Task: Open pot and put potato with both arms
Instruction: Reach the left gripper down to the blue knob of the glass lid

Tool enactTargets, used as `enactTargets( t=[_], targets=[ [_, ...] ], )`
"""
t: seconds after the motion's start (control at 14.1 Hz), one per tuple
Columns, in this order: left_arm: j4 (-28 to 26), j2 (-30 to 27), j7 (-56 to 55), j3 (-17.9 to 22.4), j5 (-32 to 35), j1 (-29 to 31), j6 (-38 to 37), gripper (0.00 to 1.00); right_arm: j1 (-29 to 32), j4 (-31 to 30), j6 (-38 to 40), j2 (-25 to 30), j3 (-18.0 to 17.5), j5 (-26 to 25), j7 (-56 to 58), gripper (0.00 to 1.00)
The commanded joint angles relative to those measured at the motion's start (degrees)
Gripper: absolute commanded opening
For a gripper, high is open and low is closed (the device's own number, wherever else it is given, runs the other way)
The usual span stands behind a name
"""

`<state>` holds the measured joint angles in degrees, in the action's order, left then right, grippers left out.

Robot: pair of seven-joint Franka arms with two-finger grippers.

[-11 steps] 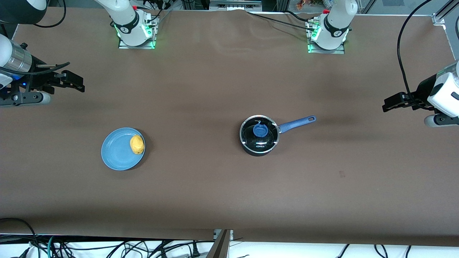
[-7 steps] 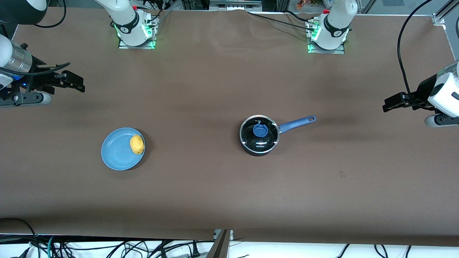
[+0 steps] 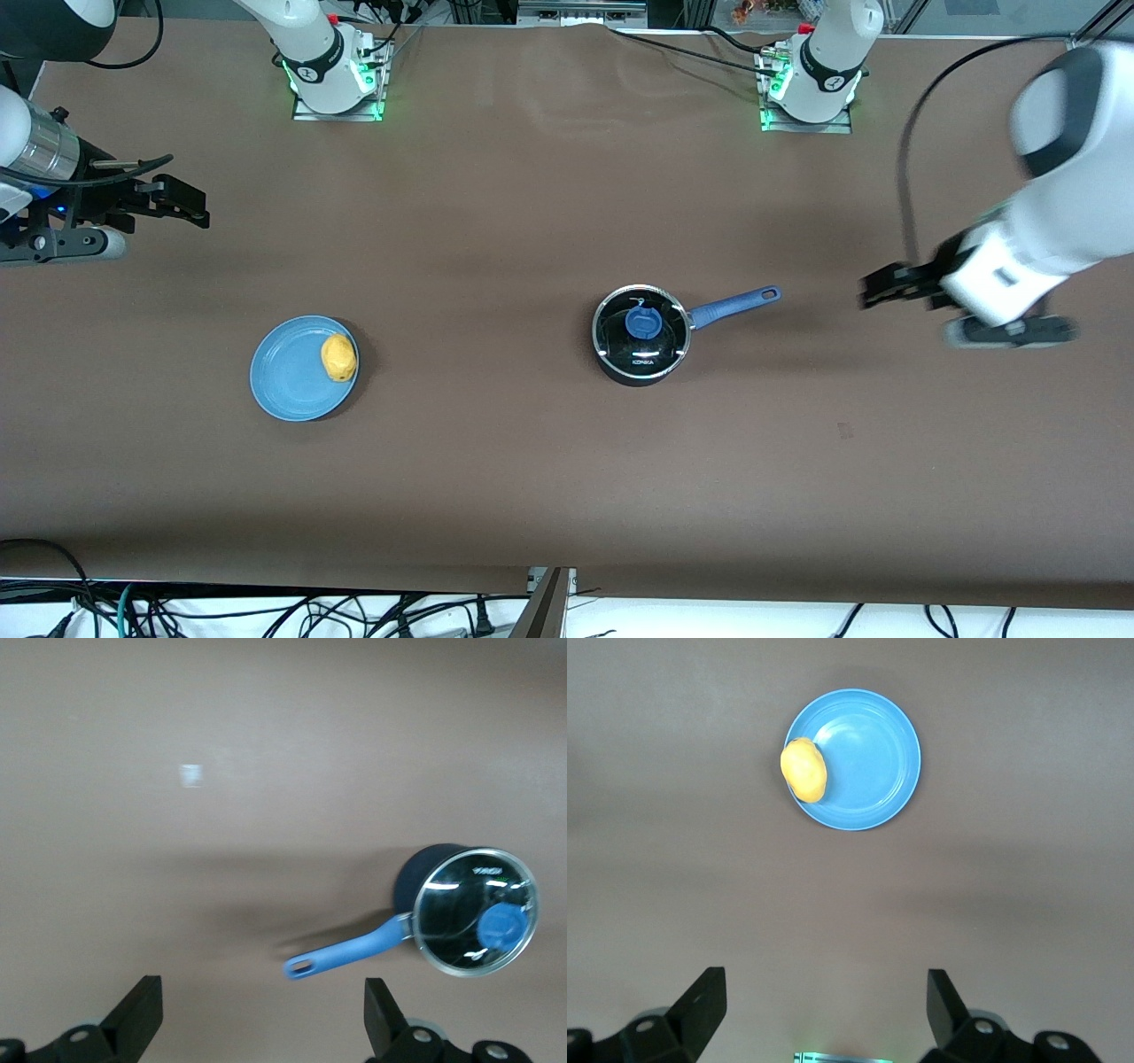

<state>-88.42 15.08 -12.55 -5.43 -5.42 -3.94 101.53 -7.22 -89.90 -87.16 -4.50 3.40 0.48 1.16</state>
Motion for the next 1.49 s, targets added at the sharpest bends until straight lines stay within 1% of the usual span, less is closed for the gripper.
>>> enactTargets(
  t=[0.0, 0.07, 0.21, 0.35, 0.5, 0.71, 0.85, 0.99, 1.14, 1.28, 1.42],
  targets=[
    [0.97, 5.55, -8.86, -2.64, -0.21, -3.69, 5.23, 1.00, 0.54, 0.95, 1.03, -0.24, -0.24, 0.13, 1.65, 1.00],
    [0.97, 7.49, -11.07, -5.00, 0.49, -3.96, 7.95, 1.00, 0.54, 0.95, 1.03, -0.24, -0.24, 0.13, 1.56, 1.00],
    [1.06, 11.18, -18.08, -9.05, 4.87, -4.84, 12.97, 1.00, 0.54, 0.95, 1.03, -0.24, -0.24, 0.13, 1.56, 1.00],
    [1.41, 14.70, -25.56, -12.65, 9.62, -5.72, 15.09, 1.00, 0.54, 0.95, 1.03, -0.24, -0.24, 0.13, 1.48, 1.00],
    [1.41, 17.16, -30.67, -14.86, 12.79, -5.90, 18.51, 1.00, 0.54, 0.95, 0.94, -0.24, -0.33, 0.04, 1.48, 1.00],
    [3.25, 21.20, -33.49, -15.05, 15.43, -9.14, 21.60, 1.00, 0.54, 0.78, 1.03, -0.24, -0.33, -0.04, 1.39, 1.00],
    [3.78, 22.88, -37.35, -15.05, 19.38, -10.82, 21.69, 1.00, 0.54, 0.78, 1.03, -0.33, -0.33, -0.13, 1.39, 1.00],
    [3.44, 23.24, -38.07, -15.31, 20.62, -11.08, 21.78, 1.00, 0.45, 0.78, 1.03, -0.33, -0.33, -0.22, 1.39, 1.00],
    [2.82, 23.06, -38.16, -15.40, 20.54, -11.61, 21.95, 1.00, 0.54, 0.69, 1.03, -0.59, -0.33, -0.22, 1.39, 1.00],
    [2.03, 23.06, -38.25, -16.54, 20.45, -11.61, 21.95, 1.00, 0.54, 0.77, 1.03, -0.77, -0.33, -0.31, 1.47, 1.00],
    [1.15, 22.89, -38.25, -16.80, 20.54, -11.70, 21.95, 1.00, 0.45, 0.69, 1.03, -0.77, -0.33, -0.31, 1.39, 1.00]
  ],
)
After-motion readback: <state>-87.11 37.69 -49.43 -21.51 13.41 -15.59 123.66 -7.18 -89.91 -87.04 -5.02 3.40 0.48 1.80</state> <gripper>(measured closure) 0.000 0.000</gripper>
